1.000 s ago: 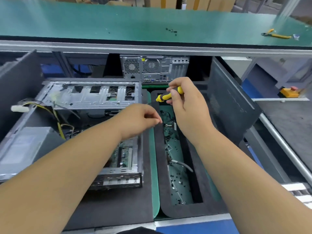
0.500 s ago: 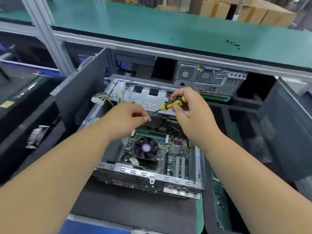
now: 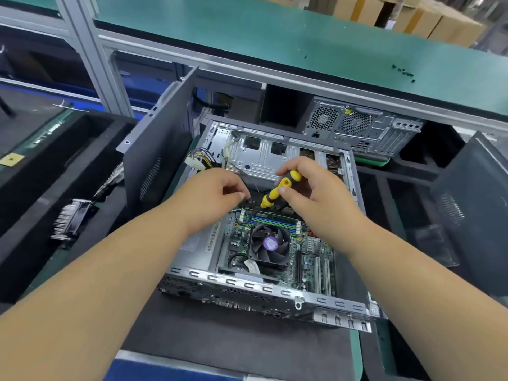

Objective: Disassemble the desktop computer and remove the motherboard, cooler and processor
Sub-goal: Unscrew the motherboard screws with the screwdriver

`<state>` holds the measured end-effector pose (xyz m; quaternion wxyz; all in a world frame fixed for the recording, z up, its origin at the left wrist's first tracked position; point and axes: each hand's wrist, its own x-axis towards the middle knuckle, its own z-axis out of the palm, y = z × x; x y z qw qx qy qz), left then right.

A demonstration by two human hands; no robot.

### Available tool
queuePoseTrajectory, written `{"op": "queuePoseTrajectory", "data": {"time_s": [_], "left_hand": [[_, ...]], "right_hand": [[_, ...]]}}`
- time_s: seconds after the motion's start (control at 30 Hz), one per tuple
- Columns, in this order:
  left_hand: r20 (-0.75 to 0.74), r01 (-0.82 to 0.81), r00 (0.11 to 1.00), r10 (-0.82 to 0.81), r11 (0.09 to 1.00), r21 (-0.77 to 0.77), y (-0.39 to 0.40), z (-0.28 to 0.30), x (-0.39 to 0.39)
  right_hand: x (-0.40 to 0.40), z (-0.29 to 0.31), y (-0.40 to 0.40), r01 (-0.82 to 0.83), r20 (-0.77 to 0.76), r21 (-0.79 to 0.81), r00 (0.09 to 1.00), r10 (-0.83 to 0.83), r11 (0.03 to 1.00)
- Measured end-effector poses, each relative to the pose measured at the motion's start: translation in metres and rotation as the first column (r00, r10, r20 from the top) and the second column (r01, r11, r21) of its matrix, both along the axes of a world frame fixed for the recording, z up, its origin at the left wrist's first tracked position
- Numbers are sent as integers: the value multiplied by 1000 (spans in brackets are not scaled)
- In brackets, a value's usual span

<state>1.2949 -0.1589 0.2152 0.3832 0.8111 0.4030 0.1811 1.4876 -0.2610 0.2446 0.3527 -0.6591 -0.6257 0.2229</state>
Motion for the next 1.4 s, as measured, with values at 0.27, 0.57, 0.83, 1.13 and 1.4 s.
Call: {"op": "queuePoseTrajectory", "data": {"time_s": [0.27,0.57,0.83,1.13,1.4], "left_hand": [[-184,-11,982,37,990,141,5,-15,6],[-333,-46,936,117,976,214,-3,-17,10],[-250,-80,947,202,901,427,-7,-24,-5],[-205,-125,949,240,882,455,-11,-28,-4],[-212,-137,944,254,884,447,-11,-30,-4]], "right_hand": [[8,-20,26,-314,-19,-179,949,315,933],[-1,-31,56,-637,-18,-238,757,653,733],[-5,-54,58,-722,33,-214,668,743,658],[-12,-67,60,-774,98,-213,590,801,596],[-14,-68,61,-780,90,-197,589,803,595]]}}
